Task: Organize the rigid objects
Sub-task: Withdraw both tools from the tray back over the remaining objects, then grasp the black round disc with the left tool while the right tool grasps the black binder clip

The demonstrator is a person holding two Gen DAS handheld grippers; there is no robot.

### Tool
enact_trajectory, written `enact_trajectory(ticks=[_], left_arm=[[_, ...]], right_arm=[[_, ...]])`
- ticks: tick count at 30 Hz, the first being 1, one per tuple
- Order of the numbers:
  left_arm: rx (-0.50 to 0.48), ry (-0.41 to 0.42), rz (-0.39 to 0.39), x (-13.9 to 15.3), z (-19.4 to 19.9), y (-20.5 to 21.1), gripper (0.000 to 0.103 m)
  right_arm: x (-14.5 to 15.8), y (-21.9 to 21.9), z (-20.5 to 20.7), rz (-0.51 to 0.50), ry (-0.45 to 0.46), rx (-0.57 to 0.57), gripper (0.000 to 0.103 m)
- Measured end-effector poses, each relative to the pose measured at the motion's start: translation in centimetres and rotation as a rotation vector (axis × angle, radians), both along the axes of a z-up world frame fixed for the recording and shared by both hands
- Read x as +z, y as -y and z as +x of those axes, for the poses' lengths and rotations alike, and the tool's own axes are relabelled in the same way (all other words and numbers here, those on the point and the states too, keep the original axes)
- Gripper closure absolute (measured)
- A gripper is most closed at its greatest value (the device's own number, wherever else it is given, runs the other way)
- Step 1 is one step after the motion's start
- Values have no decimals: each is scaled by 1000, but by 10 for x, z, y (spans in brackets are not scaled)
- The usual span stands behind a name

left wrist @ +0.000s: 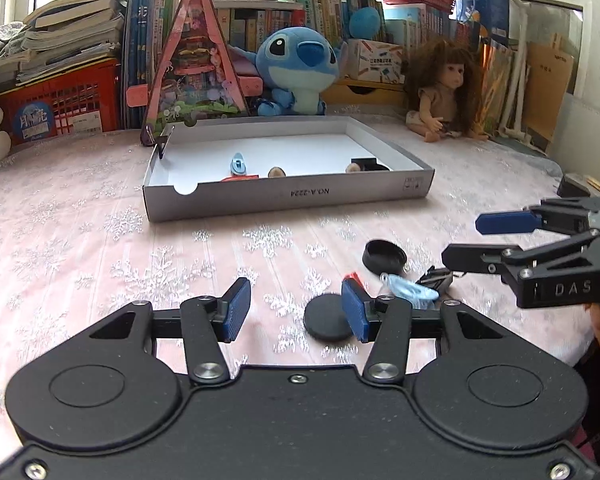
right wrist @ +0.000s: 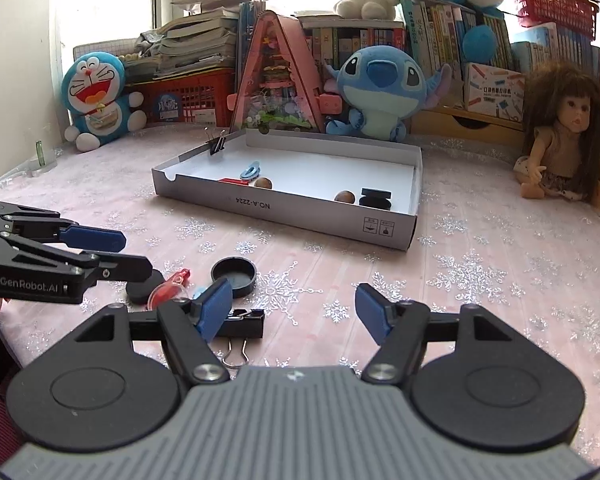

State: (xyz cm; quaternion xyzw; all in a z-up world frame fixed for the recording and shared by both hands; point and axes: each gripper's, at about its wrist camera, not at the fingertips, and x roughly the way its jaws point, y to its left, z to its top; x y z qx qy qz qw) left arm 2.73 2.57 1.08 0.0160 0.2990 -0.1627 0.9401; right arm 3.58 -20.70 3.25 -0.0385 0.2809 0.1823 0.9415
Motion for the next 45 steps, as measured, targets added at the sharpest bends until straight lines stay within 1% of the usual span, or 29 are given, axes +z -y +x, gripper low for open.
enact_trajectory(ticks=[12,20,31,38,45], left_arm=[[-15,-9,-6,-8,-9,-2,55],[-26,-6,-5,-11,-10,0,55],[-25,12,12,-16,-11,5,56],[-24,35,41,-19,-15,9,57],[-20,42,33,-20,-15,9,58]], right_arm=[[1,0,-10,13,-2,10,23],[-3,-2,-15,1,-5,31,23],[-16,-13,-19,-72,-11,30,23],[-18,-16,-17,-65,-11,19,23],[-18,-18,-17,-51,-8,24,26]])
